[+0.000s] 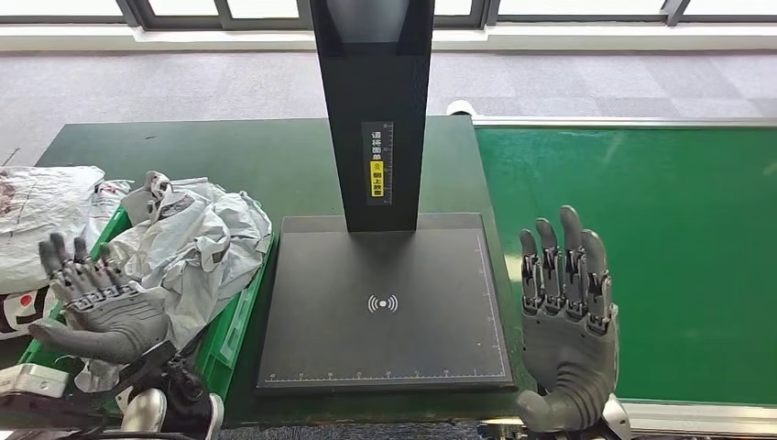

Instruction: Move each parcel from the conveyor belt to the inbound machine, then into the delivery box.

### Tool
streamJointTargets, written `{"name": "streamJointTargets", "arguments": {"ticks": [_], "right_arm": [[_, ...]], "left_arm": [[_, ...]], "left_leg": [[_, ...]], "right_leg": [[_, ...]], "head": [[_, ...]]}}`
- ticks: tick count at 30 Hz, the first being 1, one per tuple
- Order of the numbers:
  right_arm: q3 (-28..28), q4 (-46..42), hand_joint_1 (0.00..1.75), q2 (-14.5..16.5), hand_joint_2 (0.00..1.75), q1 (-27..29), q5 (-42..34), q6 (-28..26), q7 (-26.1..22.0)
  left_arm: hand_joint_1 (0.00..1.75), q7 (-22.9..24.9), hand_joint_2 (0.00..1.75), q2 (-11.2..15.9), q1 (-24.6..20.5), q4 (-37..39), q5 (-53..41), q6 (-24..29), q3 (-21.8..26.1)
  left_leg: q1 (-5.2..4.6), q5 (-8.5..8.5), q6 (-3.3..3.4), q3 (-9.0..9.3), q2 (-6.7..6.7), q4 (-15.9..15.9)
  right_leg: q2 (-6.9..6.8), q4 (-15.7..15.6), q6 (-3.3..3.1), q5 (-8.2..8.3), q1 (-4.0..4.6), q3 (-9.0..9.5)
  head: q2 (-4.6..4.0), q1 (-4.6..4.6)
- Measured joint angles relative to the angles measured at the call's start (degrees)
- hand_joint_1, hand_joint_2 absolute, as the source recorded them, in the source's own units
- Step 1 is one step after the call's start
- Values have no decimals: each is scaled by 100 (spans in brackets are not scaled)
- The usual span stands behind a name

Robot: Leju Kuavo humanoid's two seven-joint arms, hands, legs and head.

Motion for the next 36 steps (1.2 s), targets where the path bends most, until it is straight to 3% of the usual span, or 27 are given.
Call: {"name": "streamJointTargets", "arguments": {"ticks": [1,5,9,20,23,27,36], "right_arm": [[-7,-1,0,-2,175,16,-15,42,0],[-84,25,0,-5,0,23,61,248,1],[-214,125,0,-5,0,14,225,302,5],[-432,268,0,-14,0,-24,315,253,7],[-486,281,0,-32,0,3,397,207,13],[-537,285,0,-41,0,33,463,167,9],[-591,326,0,-29,0,-213,725,172,248]], "left_arm": [[0,15,0,76,-11,20,25,-471,-133],[0,96,0,243,-18,96,-162,-1589,-498],[0,110,0,306,-2,129,-343,-2344,-691],[0,-104,0,392,-12,-48,-954,-3238,-1006],[0,-113,0,422,-10,-219,-1223,-3219,-1149],[0,-113,175,473,-10,-435,-1318,-3120,-1311],[0,-113,175,514,-18,-587,-1527,-3008,-1498]], "left_leg": [[0,0,0,0,0,0],[-1,-2,-1,-1,0,0],[0,-2,0,-2,0,0],[0,-2,0,-2,0,0],[0,-3,0,-2,-1,0],[0,-4,1,-2,0,0],[0,-2,1,-2,1,0]], "right_leg": [[1,0,0,0,0,0],[2,0,0,0,-1,-1],[1,0,0,-1,0,0],[1,0,0,-1,0,1],[1,0,0,-1,0,1],[1,0,0,-1,0,0],[2,0,0,0,0,1]], "head": [[0,-1],[0,-1],[0,-1],[0,-1],[0,1],[0,-1],[0,-1]]}}
